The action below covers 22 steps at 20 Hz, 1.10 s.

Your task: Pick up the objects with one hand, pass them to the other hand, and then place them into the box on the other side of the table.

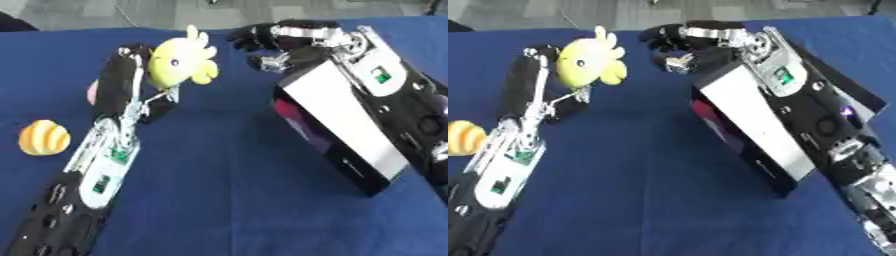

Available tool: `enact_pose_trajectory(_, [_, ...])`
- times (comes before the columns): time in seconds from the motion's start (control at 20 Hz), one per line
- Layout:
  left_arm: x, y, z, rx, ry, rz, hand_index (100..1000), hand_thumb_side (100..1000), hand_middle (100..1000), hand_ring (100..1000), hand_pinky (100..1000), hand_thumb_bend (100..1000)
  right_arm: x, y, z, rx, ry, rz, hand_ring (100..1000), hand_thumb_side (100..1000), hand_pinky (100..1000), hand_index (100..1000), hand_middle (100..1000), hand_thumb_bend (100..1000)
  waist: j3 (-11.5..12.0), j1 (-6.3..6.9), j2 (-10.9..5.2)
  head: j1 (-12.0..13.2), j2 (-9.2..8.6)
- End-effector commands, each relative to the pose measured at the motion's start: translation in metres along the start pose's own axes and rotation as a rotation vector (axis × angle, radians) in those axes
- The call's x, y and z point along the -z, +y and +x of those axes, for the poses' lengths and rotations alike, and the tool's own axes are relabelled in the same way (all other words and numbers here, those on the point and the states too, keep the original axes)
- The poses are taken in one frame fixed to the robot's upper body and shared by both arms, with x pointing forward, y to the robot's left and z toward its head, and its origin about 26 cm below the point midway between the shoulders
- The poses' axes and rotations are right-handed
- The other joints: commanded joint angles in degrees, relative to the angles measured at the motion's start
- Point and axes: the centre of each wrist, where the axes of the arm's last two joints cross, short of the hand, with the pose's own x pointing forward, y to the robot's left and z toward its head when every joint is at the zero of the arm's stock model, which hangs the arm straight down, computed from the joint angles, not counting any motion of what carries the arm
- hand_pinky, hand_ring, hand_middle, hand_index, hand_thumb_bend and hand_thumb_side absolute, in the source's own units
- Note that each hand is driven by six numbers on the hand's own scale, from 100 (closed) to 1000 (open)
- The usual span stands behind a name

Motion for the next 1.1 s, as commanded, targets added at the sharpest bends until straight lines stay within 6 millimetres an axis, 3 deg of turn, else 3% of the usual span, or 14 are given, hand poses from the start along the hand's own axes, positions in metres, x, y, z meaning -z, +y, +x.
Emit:
enact_pose_trajectory(0.05, [0.005,0.007,0.011,0.001,-0.043,0.032,558,100,472,677,727,100,-0.004,-0.012,0.013,-0.033,-0.014,0.000,1000,619,1000,1000,1000,100,0.08,-0.68,-2.45,-0.55,0.33])
enact_pose_trajectory(1.1, [0.004,-0.008,0.028,-0.012,-0.075,0.034,558,100,468,673,724,100,0.010,-0.005,0.018,-0.003,-0.028,0.064,1000,694,1000,1000,1000,100,1.56,-0.97,-2.62,-2.33,0.33])
